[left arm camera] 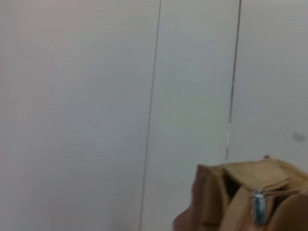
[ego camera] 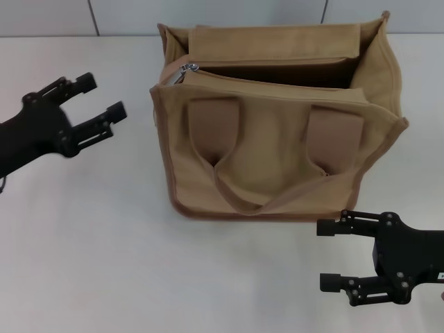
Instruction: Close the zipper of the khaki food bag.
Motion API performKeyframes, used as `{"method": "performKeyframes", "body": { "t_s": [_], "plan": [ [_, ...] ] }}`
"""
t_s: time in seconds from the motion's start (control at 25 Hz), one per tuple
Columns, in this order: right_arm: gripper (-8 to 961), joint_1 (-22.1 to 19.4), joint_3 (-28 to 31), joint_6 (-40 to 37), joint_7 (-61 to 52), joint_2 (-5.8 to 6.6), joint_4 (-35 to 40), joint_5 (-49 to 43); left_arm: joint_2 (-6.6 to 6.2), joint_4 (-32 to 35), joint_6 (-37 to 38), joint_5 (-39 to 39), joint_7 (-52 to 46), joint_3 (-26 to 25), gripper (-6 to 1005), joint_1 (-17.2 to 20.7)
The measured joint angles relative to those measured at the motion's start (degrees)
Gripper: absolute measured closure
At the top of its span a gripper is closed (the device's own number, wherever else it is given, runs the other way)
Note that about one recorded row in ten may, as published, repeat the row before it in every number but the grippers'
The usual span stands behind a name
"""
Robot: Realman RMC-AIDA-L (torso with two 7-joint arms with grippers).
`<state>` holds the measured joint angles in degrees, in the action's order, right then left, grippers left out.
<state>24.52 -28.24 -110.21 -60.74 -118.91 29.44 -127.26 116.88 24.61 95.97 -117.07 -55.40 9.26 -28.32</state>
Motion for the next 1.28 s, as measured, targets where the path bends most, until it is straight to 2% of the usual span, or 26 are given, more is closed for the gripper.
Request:
{"method": "performKeyframes", "body": {
  "t_s": [0.04,0.16,0.32,0.56,0.72,0.92,1.04,1.16,1.28],
  "plan": [
    [140,0.0,0.1,0.0,0.0,0.00,0.0,0.0,0.67,0.0,-3.1,-0.2,0.8,0.1,206,-1.2],
    [140,-0.2,0.4,0.0,0.1,0.00,0.0,0.0,1.24,0.0,-5.6,-0.5,1.6,2.0,209,-2.6],
    [139,-0.3,0.6,0.0,0.1,0.00,0.0,0.0,1.58,0.0,-8.1,-0.2,2.0,7.4,213,-4.4],
    [140,-0.3,0.7,0.0,0.1,-0.01,0.0,0.0,1.72,-1.7,-12.4,-0.1,3.1,7.7,218,-6.6],
    [140,-0.3,0.7,0.0,0.0,-0.01,0.0,0.0,1.69,-2.1,-13.5,0.2,3.5,7.6,351,-7.0],
    [141,-0.3,1.4,0.0,-0.1,-0.01,0.0,0.0,1.73,-2.2,-13.4,6.1,3.6,7.8,533,-5.8],
    [140,-0.4,1.5,-0.1,-0.1,-0.01,0.0,0.0,1.57,-2.3,-11.1,8.0,3.8,7.9,658,-4.8],
    [140,-0.4,1.9,-0.6,-0.3,-0.01,0.0,0.1,1.42,-2.3,-5.0,8.2,4.1,7.8,728,-4.3],
    [140,-0.3,2.1,-1.7,-1.0,-0.01,-0.5,0.8,1.41,-2.1,-2.7,8.2,3.8,7.8,799,-4.3]
  ]
}}
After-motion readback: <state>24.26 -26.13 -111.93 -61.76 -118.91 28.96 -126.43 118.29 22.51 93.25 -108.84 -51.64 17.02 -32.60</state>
